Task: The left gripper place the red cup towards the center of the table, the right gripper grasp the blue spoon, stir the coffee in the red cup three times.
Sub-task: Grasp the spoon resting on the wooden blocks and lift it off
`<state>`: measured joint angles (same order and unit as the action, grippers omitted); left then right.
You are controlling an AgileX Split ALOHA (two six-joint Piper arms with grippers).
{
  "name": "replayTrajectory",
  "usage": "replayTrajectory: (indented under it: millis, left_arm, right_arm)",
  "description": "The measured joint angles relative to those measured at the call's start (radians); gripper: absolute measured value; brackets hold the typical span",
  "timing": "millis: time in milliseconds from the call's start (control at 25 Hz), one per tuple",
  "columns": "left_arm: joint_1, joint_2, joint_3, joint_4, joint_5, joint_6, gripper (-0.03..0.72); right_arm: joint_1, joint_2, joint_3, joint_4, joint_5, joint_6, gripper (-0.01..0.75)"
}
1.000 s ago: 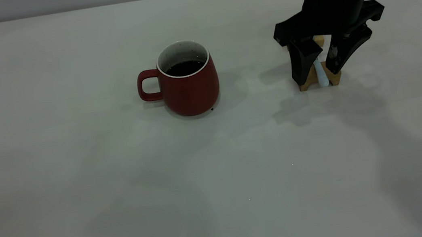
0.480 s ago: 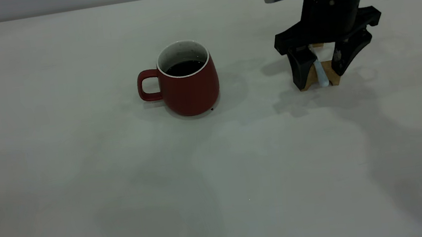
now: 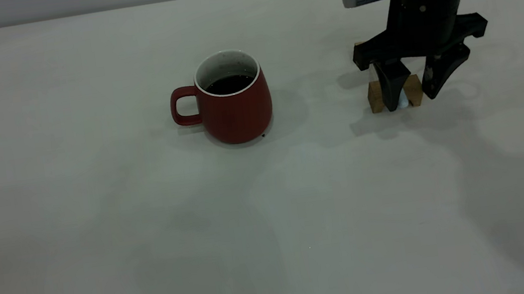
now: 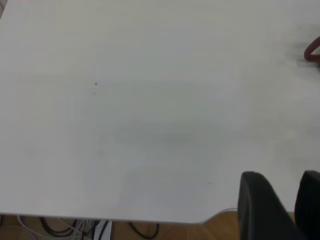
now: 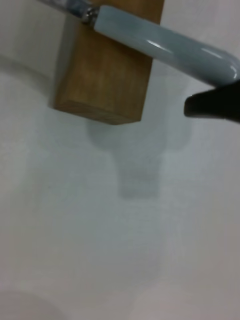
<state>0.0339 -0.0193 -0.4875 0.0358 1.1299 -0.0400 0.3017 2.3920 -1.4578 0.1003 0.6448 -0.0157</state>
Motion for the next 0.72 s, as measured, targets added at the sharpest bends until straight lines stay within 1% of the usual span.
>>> replayTrajectory:
  millis: [80, 280, 320, 360, 440, 600, 640, 720]
  left_arm:
    - [0.000, 0.000, 0.000, 0.000, 0.000, 0.000, 0.247]
    - [0.000, 0.000, 0.000, 0.000, 0.000, -0.001, 0.247]
    - [0.000, 0.000, 0.000, -0.001, 0.000, -0.001, 0.247]
    - [0.000, 0.000, 0.000, -0.001, 0.000, -0.001, 0.247]
    - [0.000, 0.000, 0.000, -0.001, 0.000, -0.001, 0.247]
    - [0.000, 0.000, 0.000, -0.001, 0.000, -0.001, 0.247]
    - [0.000, 0.000, 0.000, -0.001, 0.000, -0.001, 0.247]
    - [0.000, 0.000, 0.000, -0.001, 0.000, -0.001, 0.247]
  right_arm:
    - [0.000, 0.003, 0.000, 0.005, -0.003, 0.001, 0.524]
    - [0.000, 0.019, 0.000, 0.005, -0.011, 0.004, 0.513]
    - [0.000, 0.023, 0.000, 0.005, -0.011, 0.004, 0.500]
    - [0.000, 0.023, 0.000, 0.005, -0.011, 0.004, 0.477]
    - [0.000, 0.023, 0.000, 0.005, -0.011, 0.006, 0.403]
    - [0.000, 0.023, -0.001, -0.002, -0.009, 0.007, 0.166]
    - [0.000, 0.021, -0.004, -0.012, -0.002, 0.007, 0.134]
    - [0.000, 0.011, -0.023, -0.030, 0.030, 0.007, 0.136]
